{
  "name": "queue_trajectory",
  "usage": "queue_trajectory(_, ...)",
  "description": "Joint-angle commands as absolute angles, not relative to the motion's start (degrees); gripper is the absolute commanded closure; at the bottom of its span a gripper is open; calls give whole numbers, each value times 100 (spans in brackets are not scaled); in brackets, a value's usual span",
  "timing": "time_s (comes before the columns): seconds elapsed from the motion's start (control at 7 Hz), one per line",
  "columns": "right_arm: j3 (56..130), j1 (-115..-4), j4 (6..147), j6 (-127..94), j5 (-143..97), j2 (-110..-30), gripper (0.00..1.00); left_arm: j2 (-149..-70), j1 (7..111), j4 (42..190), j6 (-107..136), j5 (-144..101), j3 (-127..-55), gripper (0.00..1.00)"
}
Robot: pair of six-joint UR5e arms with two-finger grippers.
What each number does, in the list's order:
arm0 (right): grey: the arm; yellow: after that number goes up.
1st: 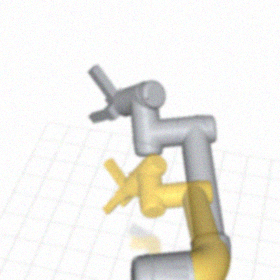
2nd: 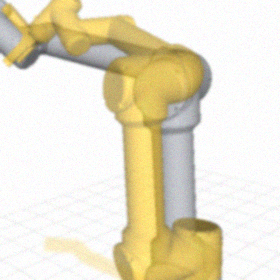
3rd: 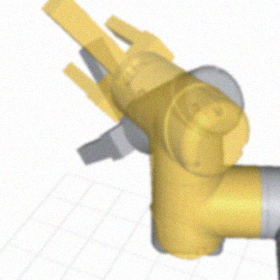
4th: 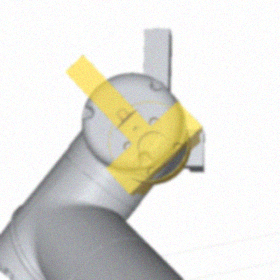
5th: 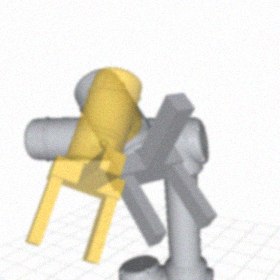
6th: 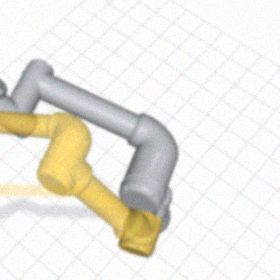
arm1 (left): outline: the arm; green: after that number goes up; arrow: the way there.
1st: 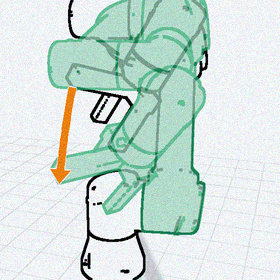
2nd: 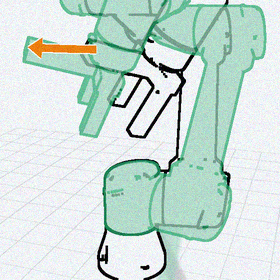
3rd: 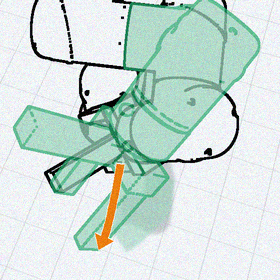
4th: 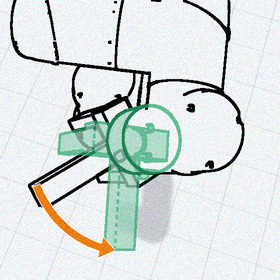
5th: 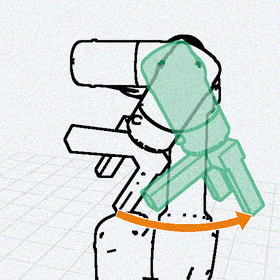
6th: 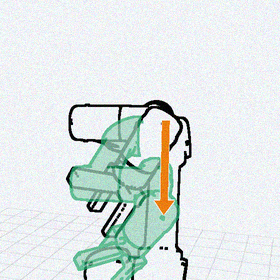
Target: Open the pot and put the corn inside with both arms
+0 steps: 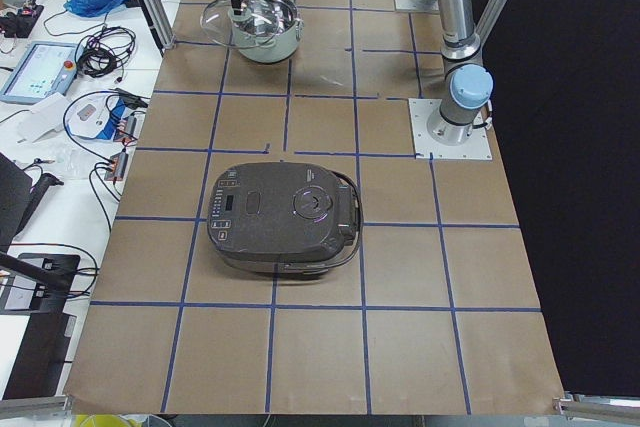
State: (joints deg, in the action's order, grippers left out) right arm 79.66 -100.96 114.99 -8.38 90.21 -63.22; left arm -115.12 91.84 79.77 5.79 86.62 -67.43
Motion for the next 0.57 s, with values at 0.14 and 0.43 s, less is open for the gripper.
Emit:
queue_trajectory(0.14,7515,-10871,11505,-1607,9281,-5846,91,-11628,8264,7623,-245,8982,-7511,86)
queue_trajectory(0.43,7532,-10907,11575,-1600,9351,-5608,90,-11706,8200,6301,-272,8983,-8451,86)
